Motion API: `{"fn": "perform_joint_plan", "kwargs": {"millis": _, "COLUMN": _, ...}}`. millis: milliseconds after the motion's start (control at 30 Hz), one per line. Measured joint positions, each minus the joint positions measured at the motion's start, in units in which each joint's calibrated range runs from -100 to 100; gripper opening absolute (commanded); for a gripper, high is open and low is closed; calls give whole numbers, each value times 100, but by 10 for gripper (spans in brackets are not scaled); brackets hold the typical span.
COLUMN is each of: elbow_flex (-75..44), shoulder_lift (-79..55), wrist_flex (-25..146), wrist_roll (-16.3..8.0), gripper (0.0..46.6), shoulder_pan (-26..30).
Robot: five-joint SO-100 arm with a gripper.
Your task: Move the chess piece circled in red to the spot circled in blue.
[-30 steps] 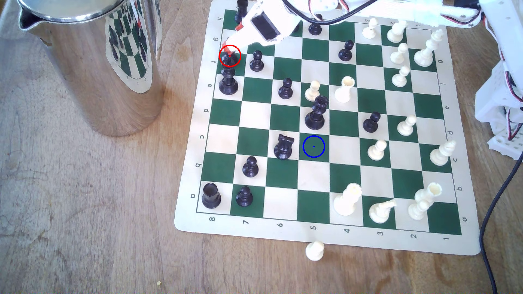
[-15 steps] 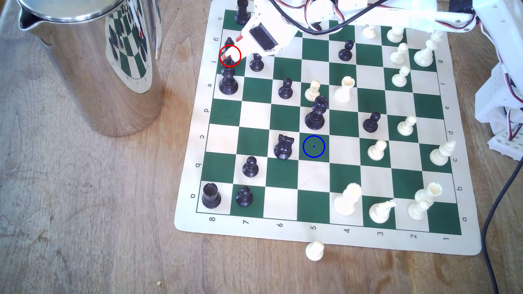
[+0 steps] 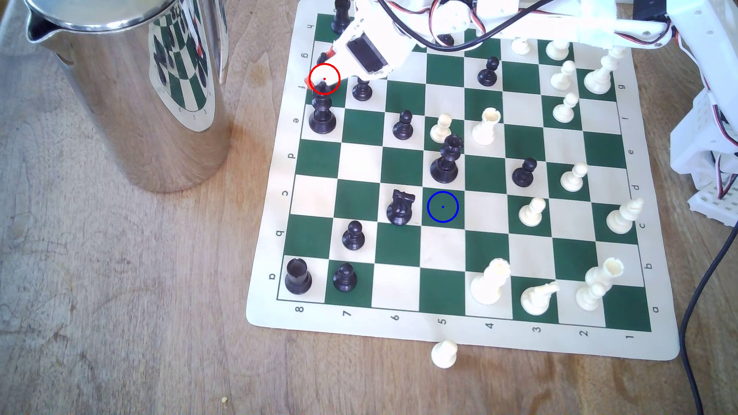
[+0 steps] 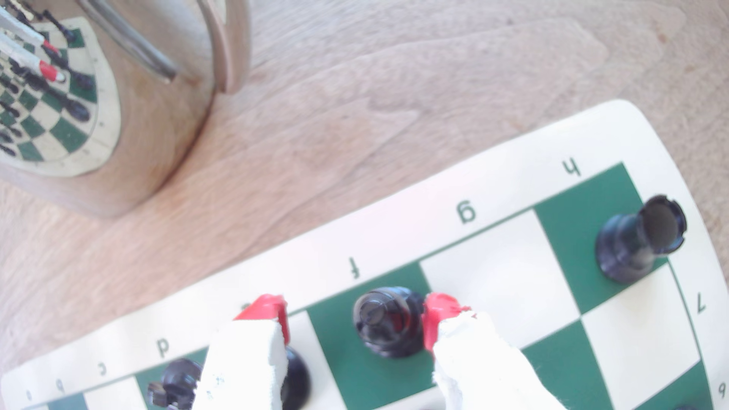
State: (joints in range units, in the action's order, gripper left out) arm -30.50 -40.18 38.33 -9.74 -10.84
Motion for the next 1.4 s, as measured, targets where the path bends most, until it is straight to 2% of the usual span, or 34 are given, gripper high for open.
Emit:
{"fn": "perform_joint_plan", "kwargs": {"millis": 200, "elbow_flex": 0, "shoulder_lift": 0, "wrist_flex": 0, "wrist_roll": 0, "gripper": 176, "shoulder_pan": 0}}
{"fn": "perform_joint_plan", "kwargs": {"millis": 433, "elbow_flex": 0, "shoulder_lift": 0, "wrist_flex": -32, "wrist_roll": 0, "gripper": 129, "shoulder_pan": 0}}
{"fn": "perform_joint_plan", "kwargs": {"millis": 733, "elbow_flex": -18, "shoulder_lift": -75, "wrist_flex": -40, "wrist_roll": 0, "gripper": 156, "shoulder_pan": 0}}
{"fn": "perform_joint_plan", "kwargs": {"millis": 933, "elbow_flex": -36, "shoulder_lift": -201, "wrist_flex": -191, "wrist_roll": 0, "gripper": 148, "shoulder_pan": 0}}
{"fn": "perform_joint_plan", "kwargs": {"millis": 1033, "elbow_flex": -45, "shoulder_lift": -201, "wrist_flex": -271, "wrist_roll": 0, "gripper": 124, "shoulder_pan": 0}}
{"fn": "perform_joint_plan", "kwargs": {"millis": 1167, "elbow_flex": -45, "shoulder_lift": -201, "wrist_flex": -279, "wrist_roll": 0, "gripper": 40, "shoulder_pan": 0}}
{"fn": "perform_joint_plan", "kwargs": {"millis": 1300, "elbow_flex": -54, "shoulder_lift": -201, "wrist_flex": -279, "wrist_roll": 0, "gripper": 4, "shoulder_pan": 0}}
{"fn": "perform_joint_plan", "kwargs": {"millis": 1400, "elbow_flex": -54, "shoulder_lift": -201, "wrist_flex": -279, "wrist_roll": 0, "gripper": 3, "shoulder_pan": 0}}
